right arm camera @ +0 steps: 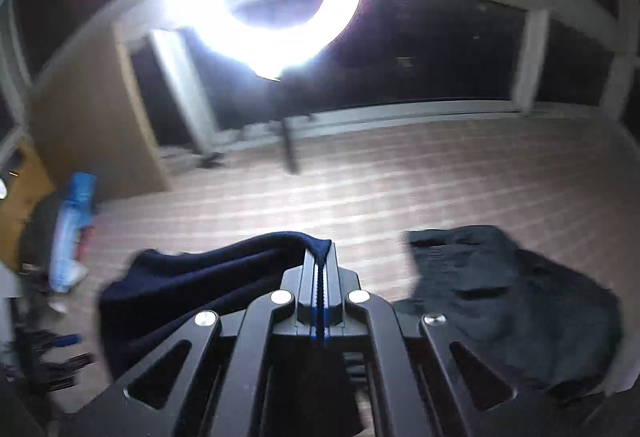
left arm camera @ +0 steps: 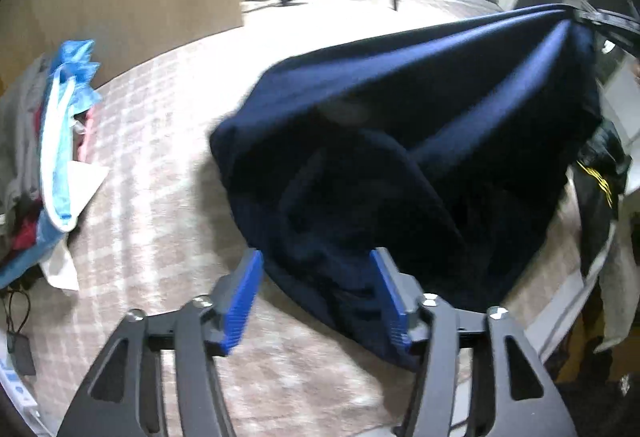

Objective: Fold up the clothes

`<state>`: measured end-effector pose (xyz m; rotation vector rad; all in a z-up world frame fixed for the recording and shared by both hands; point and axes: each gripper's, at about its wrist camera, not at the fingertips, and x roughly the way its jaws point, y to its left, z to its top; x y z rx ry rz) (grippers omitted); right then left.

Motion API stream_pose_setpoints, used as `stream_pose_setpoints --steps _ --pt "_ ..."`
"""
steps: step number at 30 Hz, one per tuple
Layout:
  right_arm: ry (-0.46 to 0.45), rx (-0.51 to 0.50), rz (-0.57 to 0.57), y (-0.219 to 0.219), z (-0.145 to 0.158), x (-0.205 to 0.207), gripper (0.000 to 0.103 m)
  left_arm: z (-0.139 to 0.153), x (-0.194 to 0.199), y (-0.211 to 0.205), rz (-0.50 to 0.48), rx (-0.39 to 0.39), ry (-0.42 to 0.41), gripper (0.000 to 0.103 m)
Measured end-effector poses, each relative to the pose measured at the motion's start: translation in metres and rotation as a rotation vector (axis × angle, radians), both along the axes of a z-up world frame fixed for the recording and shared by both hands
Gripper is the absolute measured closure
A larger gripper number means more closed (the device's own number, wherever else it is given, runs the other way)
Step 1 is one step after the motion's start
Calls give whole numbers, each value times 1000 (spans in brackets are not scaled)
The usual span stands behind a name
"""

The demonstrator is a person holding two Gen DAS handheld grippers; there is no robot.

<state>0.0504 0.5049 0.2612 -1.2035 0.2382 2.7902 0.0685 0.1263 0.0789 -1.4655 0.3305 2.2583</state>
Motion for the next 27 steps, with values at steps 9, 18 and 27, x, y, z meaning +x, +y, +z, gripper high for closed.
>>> stream_pose_setpoints --steps 9,18,27 --pt "-132 -88 -64 44 -62 -8 102 -41 19 58 -112 -94 -53 38" --pt "-31 -193 65 33 -25 -3 102 8 4 7 22 36 9 103" --pt "58 -171 126 4 14 -3 102 40 -4 -19 85 26 65 67"
